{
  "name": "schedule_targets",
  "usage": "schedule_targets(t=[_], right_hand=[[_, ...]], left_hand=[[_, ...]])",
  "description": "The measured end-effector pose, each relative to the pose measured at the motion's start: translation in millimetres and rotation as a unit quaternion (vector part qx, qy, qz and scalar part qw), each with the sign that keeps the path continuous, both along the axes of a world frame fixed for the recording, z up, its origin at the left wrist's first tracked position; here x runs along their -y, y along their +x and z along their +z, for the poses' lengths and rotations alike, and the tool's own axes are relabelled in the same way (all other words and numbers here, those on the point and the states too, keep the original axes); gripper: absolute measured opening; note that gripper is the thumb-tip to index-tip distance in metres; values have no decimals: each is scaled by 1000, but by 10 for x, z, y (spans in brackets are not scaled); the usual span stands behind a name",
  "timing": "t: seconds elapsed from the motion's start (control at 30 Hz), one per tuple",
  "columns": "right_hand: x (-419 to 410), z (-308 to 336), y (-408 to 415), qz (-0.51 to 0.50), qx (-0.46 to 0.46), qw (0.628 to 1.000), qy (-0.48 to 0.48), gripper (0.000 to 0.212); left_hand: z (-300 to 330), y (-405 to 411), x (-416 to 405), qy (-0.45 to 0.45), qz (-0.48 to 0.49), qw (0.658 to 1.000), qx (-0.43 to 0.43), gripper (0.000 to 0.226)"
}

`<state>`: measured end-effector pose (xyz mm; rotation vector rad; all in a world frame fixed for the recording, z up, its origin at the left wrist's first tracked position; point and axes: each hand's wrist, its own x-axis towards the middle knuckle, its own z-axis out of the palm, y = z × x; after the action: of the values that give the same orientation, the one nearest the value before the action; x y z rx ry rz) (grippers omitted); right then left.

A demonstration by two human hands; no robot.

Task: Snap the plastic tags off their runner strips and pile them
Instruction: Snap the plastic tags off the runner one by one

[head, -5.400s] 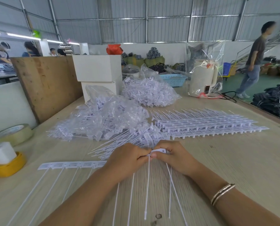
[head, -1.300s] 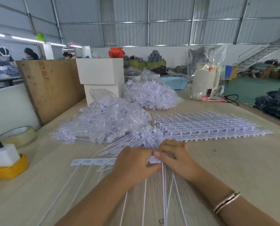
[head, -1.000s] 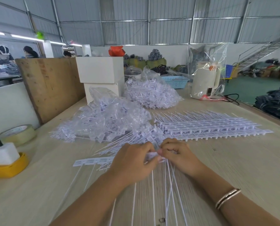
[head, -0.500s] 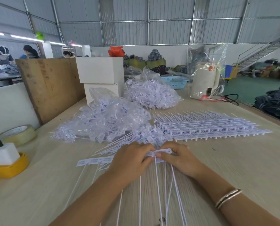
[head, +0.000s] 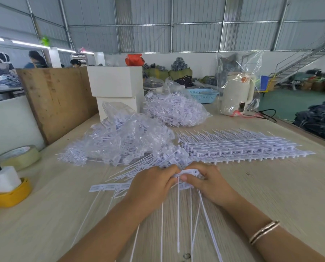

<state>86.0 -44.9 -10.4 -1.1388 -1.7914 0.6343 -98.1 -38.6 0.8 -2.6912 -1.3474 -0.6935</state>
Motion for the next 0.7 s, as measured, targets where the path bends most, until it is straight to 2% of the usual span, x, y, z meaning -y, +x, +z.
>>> schedule_targets(t=[0.2, 0.3, 0.37, 0.5, 0.7], right_hand=[[19, 8, -9, 8, 1, 1000, 14, 12], [13, 12, -17, -19, 50, 998, 26, 19], [27, 18, -23, -20, 48, 998, 19, 20], [58, 28, -8, 6, -53, 999, -12, 11], [70, 48, 29, 48, -189, 979, -58, 18]], left_hand=[[-12, 1, 7, 1, 3, 1000, 1, 21], [-19, -11, 10, -39, -5, 999, 29, 19], [-25, -22, 16, -36, -12, 998, 43, 17], [-44, 11, 20, -71, -23, 991, 113, 17], [-30, 45, 19, -128, -42, 962, 237, 16]])
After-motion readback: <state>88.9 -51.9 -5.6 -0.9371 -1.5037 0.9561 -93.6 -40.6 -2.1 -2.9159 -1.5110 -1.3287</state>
